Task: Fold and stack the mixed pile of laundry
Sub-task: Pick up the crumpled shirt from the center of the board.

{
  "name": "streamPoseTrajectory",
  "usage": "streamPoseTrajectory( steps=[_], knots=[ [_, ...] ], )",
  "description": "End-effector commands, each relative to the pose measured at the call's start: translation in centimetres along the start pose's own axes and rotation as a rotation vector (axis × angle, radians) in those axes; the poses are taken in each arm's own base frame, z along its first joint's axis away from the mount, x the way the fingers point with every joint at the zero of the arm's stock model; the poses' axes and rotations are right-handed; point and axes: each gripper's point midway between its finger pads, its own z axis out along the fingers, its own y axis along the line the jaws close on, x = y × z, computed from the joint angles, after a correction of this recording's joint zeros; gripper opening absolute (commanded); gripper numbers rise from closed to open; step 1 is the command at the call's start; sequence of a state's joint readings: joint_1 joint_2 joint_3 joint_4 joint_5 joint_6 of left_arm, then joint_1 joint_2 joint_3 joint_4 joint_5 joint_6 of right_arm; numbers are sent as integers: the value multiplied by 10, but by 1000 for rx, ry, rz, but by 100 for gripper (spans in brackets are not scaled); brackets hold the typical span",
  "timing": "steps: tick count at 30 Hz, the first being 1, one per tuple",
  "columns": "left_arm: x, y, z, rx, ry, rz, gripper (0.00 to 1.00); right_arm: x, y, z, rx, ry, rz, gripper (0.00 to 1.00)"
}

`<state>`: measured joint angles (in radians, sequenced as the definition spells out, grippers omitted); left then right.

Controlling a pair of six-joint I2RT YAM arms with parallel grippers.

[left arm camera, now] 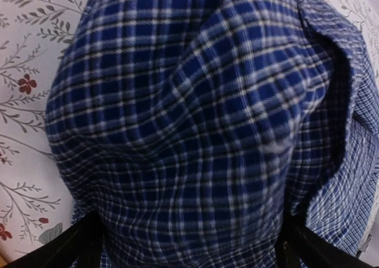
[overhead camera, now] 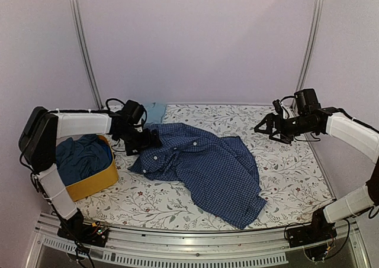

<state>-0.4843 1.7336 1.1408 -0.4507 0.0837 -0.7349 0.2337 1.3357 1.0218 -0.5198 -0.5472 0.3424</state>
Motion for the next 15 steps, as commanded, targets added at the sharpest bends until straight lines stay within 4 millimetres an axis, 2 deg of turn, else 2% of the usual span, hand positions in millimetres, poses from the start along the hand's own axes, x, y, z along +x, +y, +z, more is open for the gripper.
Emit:
streamPoseTrajectory(
  steps=[1,2,3,4,5,7,9,11,12,15],
  knots=[
    [4,-13,21,31,45,-30,92,-14,1,2,20,-27,28,99],
    [-1,-19,24,92,49,-35,77,-17,0,2,25,-27,34,99],
    [-10,-25,22,154,30,-40,56,-18,0,4,29,-23,39,99],
    [-24,-31,13,216,-9,-52,27,-21,-1,3,36,-26,41,99],
    [-41,-35,-2,269,-69,-67,4,-24,-1,2,43,-29,43,99],
    [-85,-40,-48,318,-240,-76,0,-28,-1,1,57,-38,37,99],
    [-132,-40,-109,310,-430,-50,0,-31,0,-2,59,-46,38,99],
    [-168,-43,-175,322,-601,-35,0,-33,4,-3,43,-56,36,99],
    [-181,-49,-212,341,-687,-23,0,-34,5,-3,36,-61,33,99],
    [-208,-62,-292,366,-879,-8,0,-37,10,-2,17,-49,22,99]
  ],
)
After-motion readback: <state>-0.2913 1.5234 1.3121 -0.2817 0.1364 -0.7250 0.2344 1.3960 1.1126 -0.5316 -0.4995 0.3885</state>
